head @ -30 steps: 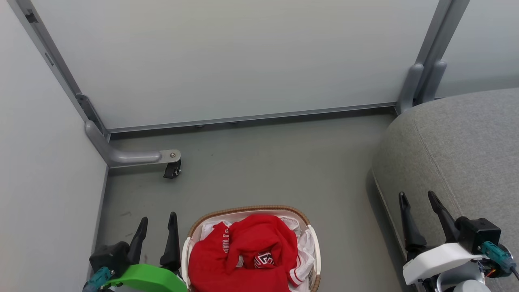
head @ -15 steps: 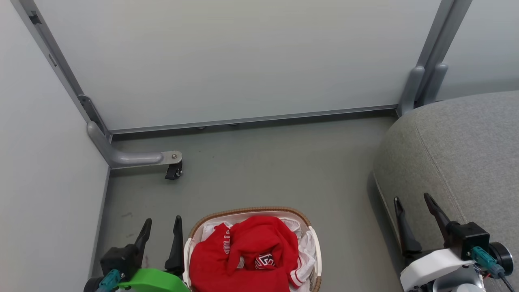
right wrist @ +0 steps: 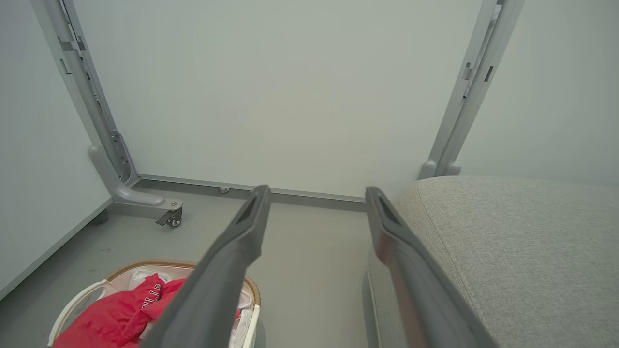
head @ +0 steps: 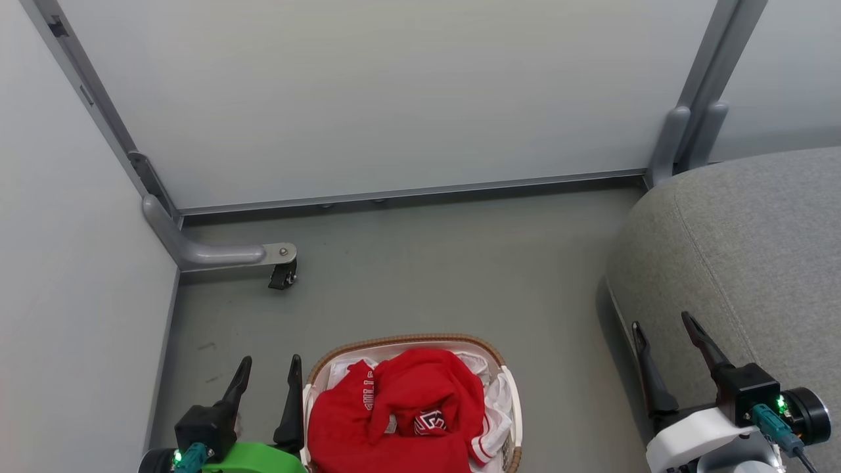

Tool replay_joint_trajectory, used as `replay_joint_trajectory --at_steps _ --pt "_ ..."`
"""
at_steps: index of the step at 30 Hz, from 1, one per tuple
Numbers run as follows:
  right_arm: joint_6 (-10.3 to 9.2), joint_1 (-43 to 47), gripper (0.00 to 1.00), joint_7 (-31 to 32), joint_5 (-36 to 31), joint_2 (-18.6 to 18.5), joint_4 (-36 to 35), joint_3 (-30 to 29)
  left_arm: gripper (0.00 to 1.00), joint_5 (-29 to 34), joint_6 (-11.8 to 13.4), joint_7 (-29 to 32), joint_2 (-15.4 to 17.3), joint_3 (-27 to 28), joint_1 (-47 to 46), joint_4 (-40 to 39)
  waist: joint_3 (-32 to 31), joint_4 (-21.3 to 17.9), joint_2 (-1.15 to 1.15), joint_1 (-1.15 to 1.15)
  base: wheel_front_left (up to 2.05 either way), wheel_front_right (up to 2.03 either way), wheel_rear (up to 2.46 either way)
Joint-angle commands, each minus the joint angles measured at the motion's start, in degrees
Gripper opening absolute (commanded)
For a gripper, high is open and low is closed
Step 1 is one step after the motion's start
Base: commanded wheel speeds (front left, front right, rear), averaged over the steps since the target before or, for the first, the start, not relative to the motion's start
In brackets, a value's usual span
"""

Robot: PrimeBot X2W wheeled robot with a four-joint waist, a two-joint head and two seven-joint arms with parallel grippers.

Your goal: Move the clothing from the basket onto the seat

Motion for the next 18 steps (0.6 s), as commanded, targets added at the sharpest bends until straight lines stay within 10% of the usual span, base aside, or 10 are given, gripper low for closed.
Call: replay_joint_trajectory --at_steps 1,18 --pt "0.00 0.8 1.00 -0.3 -0.1 -0.3 -0.1 0.0 1.00 0.0 -0.3 0.0 0.4 0.1 0.6 0.0 0.0 0.0 0.00 0.00 0.00 0.00 0.00" --pt "0.00 0.4 1.00 -0.3 -0.1 -0.3 0.2 0.1 1.00 -0.3 -0.2 0.0 0.4 0.0 0.5 0.2 0.5 -0.2 0.00 0.00 0.00 0.00 0.00"
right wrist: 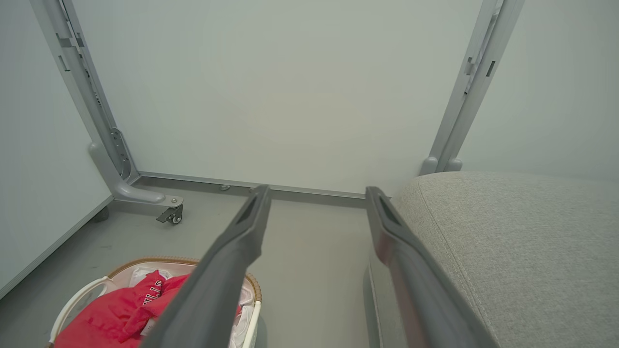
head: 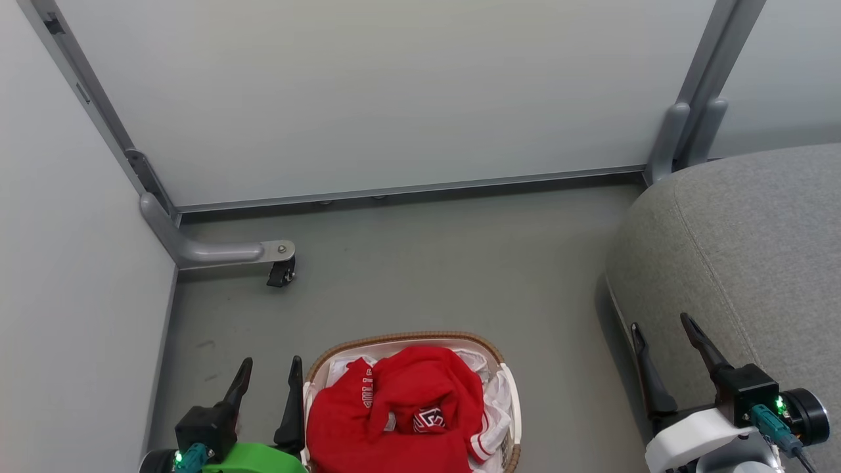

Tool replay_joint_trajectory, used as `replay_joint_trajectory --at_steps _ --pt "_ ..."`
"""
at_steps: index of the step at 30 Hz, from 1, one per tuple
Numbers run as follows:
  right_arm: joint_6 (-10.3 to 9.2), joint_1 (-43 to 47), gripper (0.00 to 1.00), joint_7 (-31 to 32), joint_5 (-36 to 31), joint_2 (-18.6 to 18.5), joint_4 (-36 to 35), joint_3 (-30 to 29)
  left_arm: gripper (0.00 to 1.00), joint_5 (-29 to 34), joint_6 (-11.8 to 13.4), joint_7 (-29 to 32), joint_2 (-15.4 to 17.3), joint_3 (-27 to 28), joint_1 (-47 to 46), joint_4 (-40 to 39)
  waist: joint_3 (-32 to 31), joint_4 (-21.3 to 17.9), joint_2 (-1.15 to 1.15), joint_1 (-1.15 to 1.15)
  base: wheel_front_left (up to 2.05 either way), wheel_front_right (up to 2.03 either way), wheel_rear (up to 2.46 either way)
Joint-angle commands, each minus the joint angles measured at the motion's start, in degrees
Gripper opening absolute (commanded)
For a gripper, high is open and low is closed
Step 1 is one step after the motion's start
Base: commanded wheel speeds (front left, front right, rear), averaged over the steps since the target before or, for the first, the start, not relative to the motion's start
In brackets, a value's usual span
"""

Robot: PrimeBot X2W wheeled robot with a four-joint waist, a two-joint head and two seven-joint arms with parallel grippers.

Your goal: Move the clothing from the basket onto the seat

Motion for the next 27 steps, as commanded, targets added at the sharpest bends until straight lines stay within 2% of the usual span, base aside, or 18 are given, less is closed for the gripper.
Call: replay_joint_trajectory --at_steps 1,7,15,19,27 --pt "0.00 0.3 1.00 -0.3 -0.2 -0.3 0.0 -0.1 1.00 0.1 -0.2 0.0 0.4 0.0 0.5 -0.2 0.2 -0.1 0.00 0.00 0.00 0.00 0.00" --pt "0.00 -1.0 1.00 -0.3 -0.1 -0.3 -0.5 0.1 1.00 -0.8 -0.2 0.0 0.3 -1.8 -1.6 0.2 2.5 -0.7 0.00 0.00 0.00 0.00 0.00" --pt "0.00 -5.3 1.00 -0.3 0.1 -0.3 -1.7 1.2 1.00 2.5 -0.2 0.0 0.4 -6.0 -8.2 3.6 11.0 -3.4 0.00 0.00 0.00 0.00 0.00" --pt "-0.01 -8.1 1.00 -0.3 0.3 -0.3 -2.5 1.7 1.00 2.2 -0.2 0.0 1.0 -9.6 -13.8 9.0 16.9 -5.5 0.00 0.00 0.00 0.00 0.00" --pt "-0.01 -13.5 1.00 -0.2 2.2 -0.3 -3.2 2.9 1.00 1.9 -0.2 0.0 3.3 -21.3 -27.2 22.5 28.3 -9.8 0.00 0.00 0.00 0.00 0.00"
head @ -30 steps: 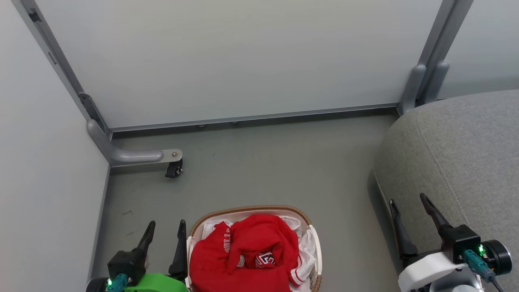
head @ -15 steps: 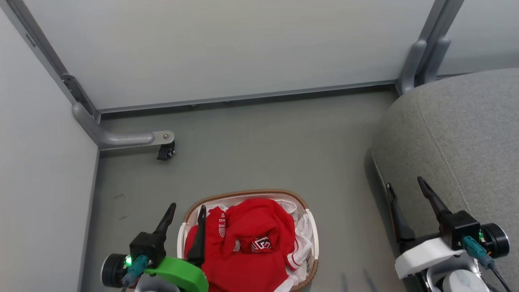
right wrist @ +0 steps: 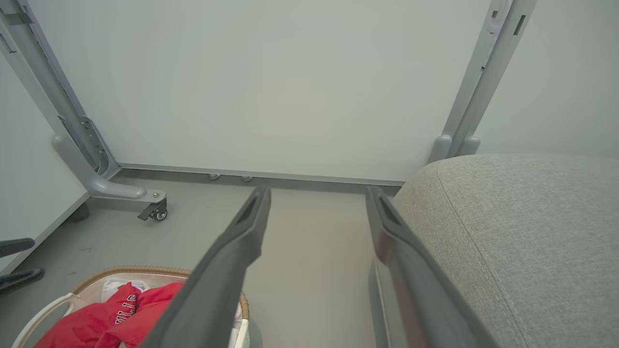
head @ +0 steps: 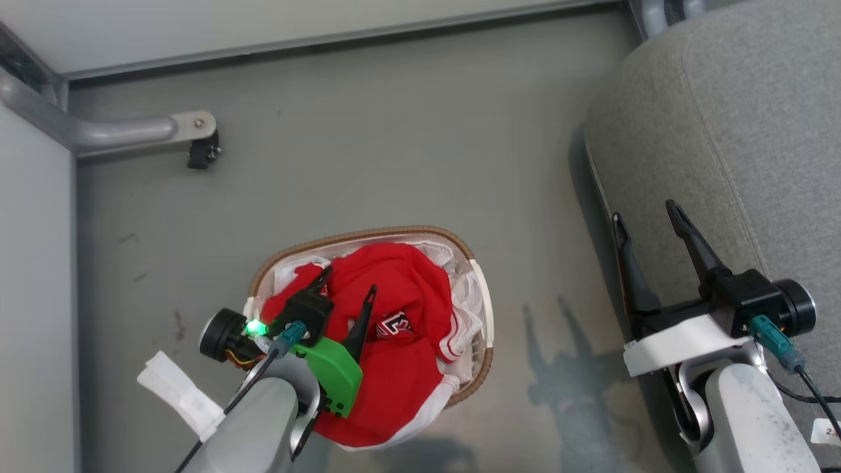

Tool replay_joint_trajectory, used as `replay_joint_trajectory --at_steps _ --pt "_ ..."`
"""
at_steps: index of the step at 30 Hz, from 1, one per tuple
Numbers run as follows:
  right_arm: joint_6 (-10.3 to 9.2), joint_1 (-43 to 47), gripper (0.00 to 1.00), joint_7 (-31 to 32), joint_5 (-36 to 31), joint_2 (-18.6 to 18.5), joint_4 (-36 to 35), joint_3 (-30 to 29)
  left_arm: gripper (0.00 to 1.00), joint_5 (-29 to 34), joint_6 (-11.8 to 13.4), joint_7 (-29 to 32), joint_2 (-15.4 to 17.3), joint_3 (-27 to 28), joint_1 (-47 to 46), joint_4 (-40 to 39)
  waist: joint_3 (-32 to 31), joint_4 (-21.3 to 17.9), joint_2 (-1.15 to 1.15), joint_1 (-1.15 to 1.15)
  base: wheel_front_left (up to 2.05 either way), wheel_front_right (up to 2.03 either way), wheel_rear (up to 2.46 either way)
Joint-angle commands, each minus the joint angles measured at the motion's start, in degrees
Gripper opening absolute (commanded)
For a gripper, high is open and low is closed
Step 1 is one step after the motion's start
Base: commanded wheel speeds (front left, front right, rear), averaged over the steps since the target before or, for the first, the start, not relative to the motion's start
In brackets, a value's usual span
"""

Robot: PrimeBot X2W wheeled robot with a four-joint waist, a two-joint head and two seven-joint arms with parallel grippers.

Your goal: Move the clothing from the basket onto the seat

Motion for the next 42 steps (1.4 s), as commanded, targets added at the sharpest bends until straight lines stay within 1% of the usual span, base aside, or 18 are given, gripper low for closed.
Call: replay_joint_trajectory --at_steps 1,7,11,14,17,26,33,34,35,36,37,38,39,42 --pt "-0.04 -1.6 1.00 -0.1 0.9 -0.2 -0.4 0.5 1.00 -0.6 -0.2 0.0 1.1 -1.4 -2.8 1.8 9.9 -5.4 0.00 -0.01 0.00 0.00 0.00" --pt "-0.04 -4.3 1.00 -0.1 3.8 -0.1 -1.4 2.1 1.00 -1.9 -0.2 0.0 2.4 -8.1 -9.6 10.8 16.4 -9.3 0.00 -0.01 0.00 0.00 0.00" --pt "-0.04 -5.4 1.00 -0.1 5.6 -0.1 -1.7 2.8 1.00 -2.8 -0.2 0.0 3.1 -11.7 -13.3 15.3 20.1 -11.5 0.00 -0.01 0.00 0.00 0.00" --pt "-0.04 -6.1 1.00 -0.1 6.7 -0.1 -2.0 3.3 1.00 -3.5 -0.2 0.0 3.5 -13.4 -15.6 17.6 22.2 -12.7 0.00 -0.01 0.00 0.00 0.00" --pt "-0.04 -6.9 1.00 -0.1 7.8 -0.1 -2.4 3.7 1.00 -2.6 -0.2 0.0 4.4 -15.1 -18.0 19.7 24.0 -13.7 0.00 -0.01 0.00 0.00 0.00" --pt "-0.04 -8.6 1.00 -0.1 10.1 -0.1 -3.5 5.1 1.00 -1.7 0.1 0.0 5.8 -16.5 -22.6 23.9 27.3 -15.4 0.00 -0.01 0.00 0.00 0.00" --pt "-0.04 -8.5 1.00 -0.1 10.8 -0.1 -3.3 5.7 1.00 -2.9 1.5 0.0 6.0 -15.3 -24.5 24.9 28.1 -15.7 0.00 -0.01 0.00 0.00 0.00" --pt "-0.04 -8.6 1.00 -0.1 10.8 -0.1 -3.2 5.7 0.89 -2.6 2.1 0.0 6.0 -15.4 -25.0 24.8 28.0 -15.7 0.00 -0.01 0.00 0.00 0.00" --pt "-0.04 -8.6 1.00 -0.1 10.7 -0.1 -3.1 5.7 0.70 -2.6 2.5 0.0 6.0 -15.4 -25.1 24.7 27.9 -15.7 0.00 -0.01 0.00 0.00 0.00" --pt "-0.04 -8.6 1.00 -0.1 10.7 -0.1 -3.0 5.7 0.39 -2.9 2.8 0.0 5.9 -15.1 -24.9 24.5 27.8 -15.6 0.00 -0.01 0.00 0.00 0.00" --pt "-0.04 -8.5 1.00 -0.1 10.6 -0.1 -3.0 5.7 0.22 -3.1 2.9 0.0 5.9 -15.0 -24.7 24.4 27.6 -15.6 0.00 -0.01 0.00 0.00 0.00" --pt "-0.04 -8.5 1.00 -0.1 10.4 -0.1 -2.8 5.6 0.02 -3.2 2.9 0.0 5.7 -15.0 -24.5 24.3 27.3 -15.4 0.00 -0.01 0.00 0.00 0.00" --pt "-0.04 -8.5 1.00 -0.1 10.3 -0.1 -2.7 5.6 0.00 -3.2 2.9 0.0 5.7 -15.0 -24.3 24.1 27.1 -15.3 0.00 -0.01 0.00 0.00 0.00" --pt "-0.04 -8.1 1.00 -0.1 9.5 -0.1 -2.4 5.4 0.00 -3.7 2.9 0.0 5.4 -14.7 -22.8 23.0 25.8 -14.7 0.00 -0.01 0.00 0.00 0.00"
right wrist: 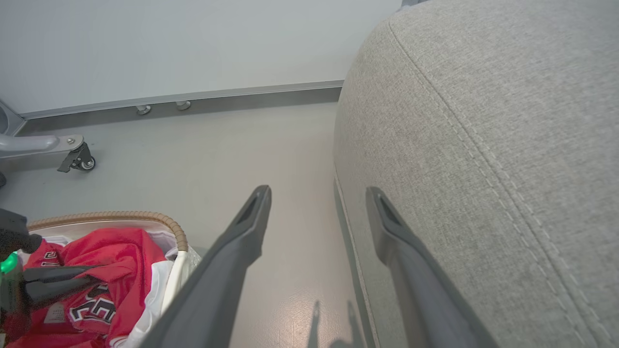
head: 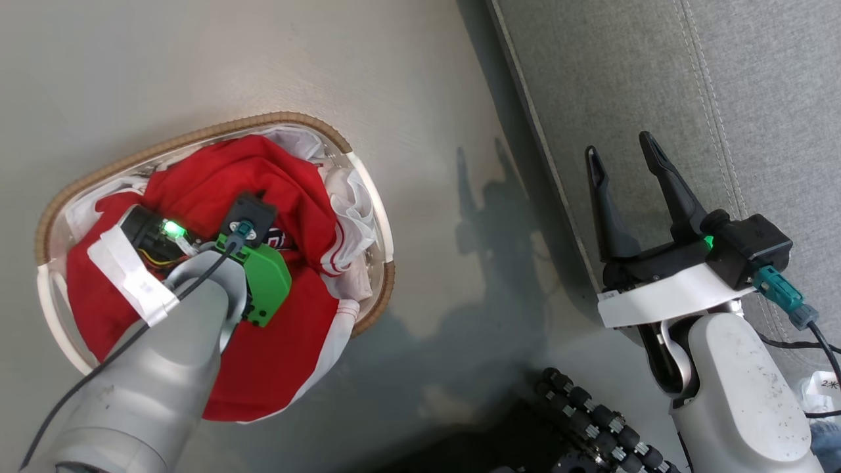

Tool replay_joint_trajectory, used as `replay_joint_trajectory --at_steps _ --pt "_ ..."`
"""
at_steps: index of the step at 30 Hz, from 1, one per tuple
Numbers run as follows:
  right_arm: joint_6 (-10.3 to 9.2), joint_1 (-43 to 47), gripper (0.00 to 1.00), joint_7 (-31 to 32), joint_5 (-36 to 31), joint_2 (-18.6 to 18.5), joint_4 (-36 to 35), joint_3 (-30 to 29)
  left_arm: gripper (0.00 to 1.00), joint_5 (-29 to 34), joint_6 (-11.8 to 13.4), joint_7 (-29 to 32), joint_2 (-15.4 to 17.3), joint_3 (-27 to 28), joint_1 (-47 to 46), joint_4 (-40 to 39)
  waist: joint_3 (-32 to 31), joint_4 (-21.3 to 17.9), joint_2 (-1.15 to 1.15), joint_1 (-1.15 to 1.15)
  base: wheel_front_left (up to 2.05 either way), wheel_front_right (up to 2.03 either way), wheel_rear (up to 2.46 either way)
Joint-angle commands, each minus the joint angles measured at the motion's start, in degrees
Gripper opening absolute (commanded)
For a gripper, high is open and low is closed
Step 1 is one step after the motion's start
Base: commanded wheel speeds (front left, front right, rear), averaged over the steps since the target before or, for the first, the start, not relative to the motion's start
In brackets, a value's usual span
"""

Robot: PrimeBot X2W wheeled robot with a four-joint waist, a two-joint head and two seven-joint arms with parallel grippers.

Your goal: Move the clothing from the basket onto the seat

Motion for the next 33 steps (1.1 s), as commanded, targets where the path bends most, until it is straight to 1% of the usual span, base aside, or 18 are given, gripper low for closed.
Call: replay_joint_trajectory --at_steps 1,7,16,27,33 --pt "-0.04 -0.1 1.00 -0.1 -0.5 -0.1 0.4 -0.2 0.00 -0.6 0.2 0.0 0.1 0.2 1.3 -0.9 -1.4 0.8 0.00 0.00 0.00 0.00 0.00" --pt "-0.04 1.6 1.00 -0.1 -3.2 -0.1 2.5 -0.7 0.00 -1.1 -0.3 0.0 -1.1 0.9 5.4 -5.7 -6.7 3.2 0.00 0.00 0.00 0.00 0.00" --pt "-0.04 5.5 1.00 -0.1 -7.3 -0.2 5.4 -2.0 0.00 -0.4 -1.0 0.0 -2.5 2.3 12.2 -14.5 -19.1 7.7 0.00 0.00 0.00 0.00 0.00" --pt "-0.04 12.6 1.00 -0.1 -10.0 -0.2 8.2 -2.4 0.00 2.5 -2.2 0.0 -1.3 3.0 17.9 -26.5 -35.2 12.1 0.00 0.00 0.00 0.00 0.00" --pt "-0.04 16.3 1.00 -0.1 -10.2 -0.2 9.3 -2.1 0.00 3.9 -2.6 0.0 -0.5 2.5 17.2 -30.2 -41.9 13.3 0.00 0.00 0.00 0.00 0.00"
